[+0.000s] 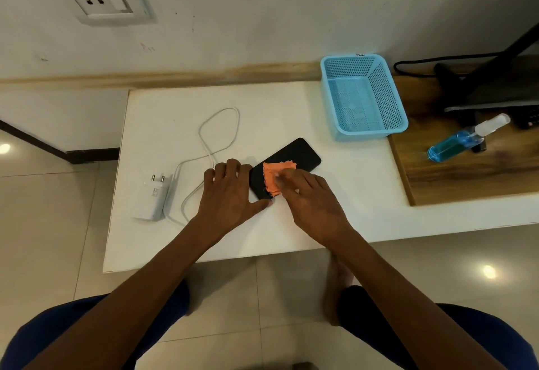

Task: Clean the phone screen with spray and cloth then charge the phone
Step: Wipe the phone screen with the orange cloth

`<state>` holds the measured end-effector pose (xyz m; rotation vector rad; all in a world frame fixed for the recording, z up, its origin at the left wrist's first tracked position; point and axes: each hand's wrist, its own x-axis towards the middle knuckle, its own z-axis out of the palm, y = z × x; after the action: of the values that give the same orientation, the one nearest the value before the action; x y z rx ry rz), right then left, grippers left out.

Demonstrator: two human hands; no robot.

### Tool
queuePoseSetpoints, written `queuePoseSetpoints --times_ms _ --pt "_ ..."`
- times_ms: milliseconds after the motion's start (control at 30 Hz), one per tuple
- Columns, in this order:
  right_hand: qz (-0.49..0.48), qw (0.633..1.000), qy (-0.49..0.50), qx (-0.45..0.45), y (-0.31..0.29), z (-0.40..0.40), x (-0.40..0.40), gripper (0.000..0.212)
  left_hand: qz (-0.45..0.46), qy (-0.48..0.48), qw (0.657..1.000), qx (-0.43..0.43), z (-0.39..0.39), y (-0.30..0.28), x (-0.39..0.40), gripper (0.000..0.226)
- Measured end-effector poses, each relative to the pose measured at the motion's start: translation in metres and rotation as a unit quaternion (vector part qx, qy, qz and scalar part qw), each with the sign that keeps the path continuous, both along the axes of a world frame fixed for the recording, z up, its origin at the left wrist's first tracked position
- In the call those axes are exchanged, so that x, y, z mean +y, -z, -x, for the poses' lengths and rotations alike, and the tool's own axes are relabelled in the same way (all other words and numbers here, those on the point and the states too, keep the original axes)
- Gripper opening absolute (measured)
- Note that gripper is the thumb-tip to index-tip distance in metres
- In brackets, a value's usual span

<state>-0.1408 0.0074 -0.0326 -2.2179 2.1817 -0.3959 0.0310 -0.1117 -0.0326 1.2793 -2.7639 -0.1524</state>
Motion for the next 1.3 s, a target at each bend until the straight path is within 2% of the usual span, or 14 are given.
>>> queuePoseSetpoints --times_ms 100,233,600,867,1000,1133,1300 --pt "-0.032 0.999 -0.015 0.005 0.004 -0.005 0.005 0.050 -0.006 0.004 1.000 0.000 -0.001 -0.001 -0.001 0.083" --pt "-0.125 0.992 -0.016 0.013 0.011 -0.005 0.008 0.063 -0.020 -0.002 1.000 -0.012 -0.001 -0.001 -0.002 0.085" --pt "-0.139 0.989 -0.003 0.047 0.015 -0.005 0.008 0.064 -0.040 -0.010 0.999 -0.033 0.002 -0.005 -0.001 0.085" --pt "-0.172 0.982 0.049 0.056 0.003 0.005 0.005 0.072 -0.032 -0.011 0.999 -0.039 0.000 -0.004 0.001 0.083" --pt "-0.170 0.979 0.091 0.064 0.000 0.022 0.005 0.070 -0.037 -0.008 0.999 -0.036 0.000 -0.005 0.001 0.081" --pt "-0.165 0.976 0.132 0.053 -0.004 0.035 0.005 0.072 -0.047 -0.010 0.998 -0.030 0.000 -0.004 0.001 0.080" --pt "-0.151 0.982 0.113 -0.011 -0.003 0.030 0.003 0.074 -0.053 -0.007 0.998 -0.017 0.000 -0.004 -0.002 0.080"
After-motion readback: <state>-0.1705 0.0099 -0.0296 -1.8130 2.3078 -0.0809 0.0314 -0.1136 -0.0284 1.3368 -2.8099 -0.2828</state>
